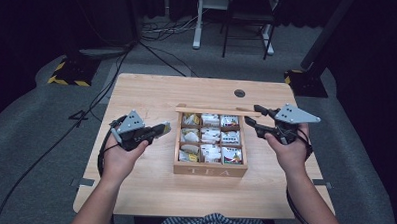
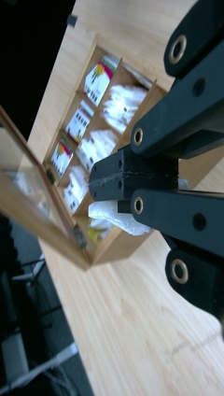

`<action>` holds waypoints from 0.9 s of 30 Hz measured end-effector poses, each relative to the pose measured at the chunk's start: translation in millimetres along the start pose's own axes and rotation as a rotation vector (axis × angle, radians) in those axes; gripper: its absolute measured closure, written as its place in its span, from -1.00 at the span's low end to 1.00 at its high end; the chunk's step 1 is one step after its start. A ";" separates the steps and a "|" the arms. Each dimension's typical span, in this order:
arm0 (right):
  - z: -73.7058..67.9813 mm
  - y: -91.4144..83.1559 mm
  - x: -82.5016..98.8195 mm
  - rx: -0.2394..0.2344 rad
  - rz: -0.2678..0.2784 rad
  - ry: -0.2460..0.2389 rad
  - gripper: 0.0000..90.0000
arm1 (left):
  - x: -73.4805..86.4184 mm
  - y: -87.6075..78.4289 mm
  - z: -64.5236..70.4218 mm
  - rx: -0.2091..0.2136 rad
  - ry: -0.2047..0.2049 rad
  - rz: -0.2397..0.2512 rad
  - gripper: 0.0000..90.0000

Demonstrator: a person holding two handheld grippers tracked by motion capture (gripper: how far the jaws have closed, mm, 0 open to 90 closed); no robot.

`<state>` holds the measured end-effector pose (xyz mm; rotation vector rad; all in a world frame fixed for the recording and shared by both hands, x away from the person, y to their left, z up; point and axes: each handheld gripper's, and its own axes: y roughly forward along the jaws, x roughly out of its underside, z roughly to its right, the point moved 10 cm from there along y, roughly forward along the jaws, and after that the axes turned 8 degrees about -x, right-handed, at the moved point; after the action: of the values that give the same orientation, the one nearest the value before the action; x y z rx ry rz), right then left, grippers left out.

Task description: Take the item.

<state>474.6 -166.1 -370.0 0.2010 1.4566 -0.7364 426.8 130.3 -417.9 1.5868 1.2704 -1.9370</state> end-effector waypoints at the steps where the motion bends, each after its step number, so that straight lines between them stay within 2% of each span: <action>1: 0.0 0.0 0.0 0.000 0.000 0.000 0.08 | -0.5 -1.4 -2.0 -0.008 -0.007 0.003 1.00; 5: -0.1 0.0 0.2 -0.001 0.001 0.000 0.08 | -1.8 -8.0 -17.0 -0.057 -0.009 0.021 1.00; 13: -0.3 -0.1 0.3 -0.001 0.000 0.000 0.08 | 6.3 -15.3 -47.6 -0.139 -0.051 0.033 1.00; 18: -0.2 -0.1 0.2 0.000 -0.001 0.000 0.08 | 11.6 -20.2 -57.7 -0.170 -0.069 0.033 1.00; 22: -0.3 -0.2 0.4 -0.001 -0.002 -0.001 0.08 | 15.5 -24.0 -59.6 -0.180 -0.078 0.025 1.00; 27: -0.1 0.0 0.2 -0.003 -0.001 0.003 0.08 | 24.4 -33.7 -65.3 -0.216 -0.094 0.015 1.00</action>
<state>474.5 -166.1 -370.1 0.1989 1.4603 -0.7351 434.3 207.1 -424.6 1.3800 1.3725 -1.7751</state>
